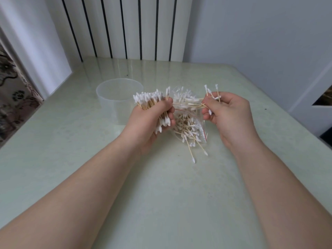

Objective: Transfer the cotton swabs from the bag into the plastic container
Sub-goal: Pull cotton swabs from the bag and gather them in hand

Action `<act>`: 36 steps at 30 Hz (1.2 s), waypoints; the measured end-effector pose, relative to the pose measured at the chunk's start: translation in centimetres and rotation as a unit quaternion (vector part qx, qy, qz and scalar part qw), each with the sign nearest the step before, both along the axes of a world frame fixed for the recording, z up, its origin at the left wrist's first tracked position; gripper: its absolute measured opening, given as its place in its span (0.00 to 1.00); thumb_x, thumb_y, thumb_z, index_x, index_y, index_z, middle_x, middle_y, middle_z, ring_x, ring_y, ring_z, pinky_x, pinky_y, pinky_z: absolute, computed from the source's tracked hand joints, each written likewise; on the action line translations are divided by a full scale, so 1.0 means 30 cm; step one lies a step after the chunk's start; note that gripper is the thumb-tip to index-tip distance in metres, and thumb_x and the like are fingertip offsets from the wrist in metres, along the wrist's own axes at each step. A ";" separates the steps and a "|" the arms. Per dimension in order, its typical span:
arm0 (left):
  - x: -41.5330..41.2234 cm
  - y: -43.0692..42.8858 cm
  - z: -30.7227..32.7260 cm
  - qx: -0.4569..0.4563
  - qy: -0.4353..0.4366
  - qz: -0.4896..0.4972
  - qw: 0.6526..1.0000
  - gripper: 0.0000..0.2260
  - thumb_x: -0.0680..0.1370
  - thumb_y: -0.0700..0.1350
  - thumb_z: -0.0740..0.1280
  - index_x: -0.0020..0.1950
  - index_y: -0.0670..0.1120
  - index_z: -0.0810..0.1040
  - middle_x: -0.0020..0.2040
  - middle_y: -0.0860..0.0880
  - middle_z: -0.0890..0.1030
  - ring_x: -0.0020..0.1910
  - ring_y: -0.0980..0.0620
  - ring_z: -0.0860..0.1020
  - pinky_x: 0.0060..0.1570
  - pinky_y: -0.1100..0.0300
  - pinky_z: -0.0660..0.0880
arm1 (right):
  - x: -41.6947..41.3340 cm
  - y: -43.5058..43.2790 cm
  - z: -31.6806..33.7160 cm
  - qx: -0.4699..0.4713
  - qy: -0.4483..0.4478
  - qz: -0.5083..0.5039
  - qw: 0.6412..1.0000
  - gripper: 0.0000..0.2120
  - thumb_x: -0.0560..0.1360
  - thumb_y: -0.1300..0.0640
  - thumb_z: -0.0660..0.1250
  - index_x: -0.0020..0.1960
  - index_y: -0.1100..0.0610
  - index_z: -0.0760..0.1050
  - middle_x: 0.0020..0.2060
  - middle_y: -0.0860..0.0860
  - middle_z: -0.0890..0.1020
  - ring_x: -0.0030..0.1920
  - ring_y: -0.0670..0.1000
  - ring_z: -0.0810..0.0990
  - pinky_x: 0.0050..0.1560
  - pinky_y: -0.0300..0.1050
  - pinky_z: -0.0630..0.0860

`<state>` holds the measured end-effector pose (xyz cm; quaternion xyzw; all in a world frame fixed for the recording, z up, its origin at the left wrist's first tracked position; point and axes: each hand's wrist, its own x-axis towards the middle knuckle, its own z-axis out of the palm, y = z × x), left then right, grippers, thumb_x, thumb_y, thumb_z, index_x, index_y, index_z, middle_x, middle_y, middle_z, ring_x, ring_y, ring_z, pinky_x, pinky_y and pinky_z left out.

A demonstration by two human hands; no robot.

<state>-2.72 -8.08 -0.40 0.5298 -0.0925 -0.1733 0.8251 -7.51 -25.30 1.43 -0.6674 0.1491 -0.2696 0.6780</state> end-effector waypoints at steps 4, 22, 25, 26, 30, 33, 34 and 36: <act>0.005 -0.004 -0.026 0.045 -0.016 0.011 0.999 0.02 0.77 0.39 0.73 0.45 0.43 0.81 0.35 0.48 0.82 0.32 0.53 0.80 0.37 0.60 0.78 | -0.006 0.024 -0.001 -0.006 -0.002 0.055 0.998 0.03 0.76 0.69 0.69 0.47 0.63 0.79 0.36 0.57 0.81 0.31 0.49 0.80 0.32 0.40 0.77; 0.020 -0.004 -0.070 0.141 -0.104 -0.040 0.984 0.09 0.73 0.42 0.75 0.50 0.38 0.84 0.45 0.34 0.84 0.41 0.44 0.81 0.41 0.53 0.77 | -0.013 0.051 -0.013 -0.053 0.030 0.129 0.990 0.08 0.75 0.70 0.70 0.42 0.59 0.81 0.29 0.52 0.81 0.30 0.50 0.79 0.33 0.41 0.80; 0.020 -0.005 -0.068 0.134 -0.104 -0.036 0.985 0.06 0.75 0.39 0.75 0.49 0.38 0.84 0.40 0.38 0.83 0.39 0.45 0.80 0.41 0.53 0.77 | -0.009 0.052 -0.016 -0.029 0.029 0.114 0.993 0.05 0.75 0.69 0.69 0.45 0.62 0.81 0.31 0.54 0.81 0.31 0.51 0.79 0.30 0.41 0.77; 0.022 -0.004 -0.068 0.132 -0.100 -0.032 0.986 0.05 0.75 0.38 0.75 0.49 0.38 0.83 0.39 0.40 0.82 0.38 0.45 0.80 0.41 0.53 0.77 | -0.007 0.047 -0.016 -0.017 0.024 0.102 0.994 0.03 0.76 0.68 0.70 0.47 0.63 0.81 0.32 0.55 0.82 0.31 0.51 0.79 0.29 0.41 0.76; 0.025 -0.002 -0.068 0.131 -0.095 -0.033 0.986 0.06 0.76 0.38 0.74 0.48 0.35 0.82 0.36 0.41 0.81 0.36 0.44 0.78 0.43 0.51 0.76 | -0.003 0.017 -0.009 -0.009 0.003 0.064 0.998 0.03 0.77 0.65 0.71 0.45 0.60 0.81 0.32 0.53 0.83 0.33 0.54 0.79 0.31 0.42 0.75; 0.019 -0.004 -0.067 0.135 -0.105 -0.057 0.984 0.06 0.78 0.36 0.71 0.52 0.34 0.81 0.35 0.41 0.80 0.35 0.44 0.78 0.42 0.51 0.77 | -0.003 0.021 -0.008 0.005 -0.005 0.086 0.996 0.03 0.77 0.67 0.70 0.46 0.61 0.81 0.30 0.53 0.82 0.31 0.51 0.79 0.33 0.41 0.77; 0.015 -0.005 -0.067 0.144 -0.114 -0.070 0.981 0.07 0.78 0.36 0.71 0.53 0.33 0.80 0.35 0.41 0.80 0.35 0.44 0.78 0.42 0.51 0.77 | -0.002 0.025 -0.010 0.005 -0.003 0.095 0.995 0.03 0.77 0.68 0.69 0.47 0.62 0.80 0.30 0.53 0.82 0.30 0.50 0.79 0.33 0.40 0.78; 0.006 -0.003 -0.063 0.163 -0.138 -0.095 0.972 0.06 0.77 0.38 0.72 0.51 0.36 0.81 0.36 0.41 0.81 0.36 0.43 0.78 0.43 0.49 0.77 | 0.000 0.037 -0.016 -0.006 0.004 0.108 0.994 0.03 0.77 0.68 0.69 0.47 0.62 0.80 0.30 0.53 0.82 0.30 0.49 0.79 0.33 0.39 0.78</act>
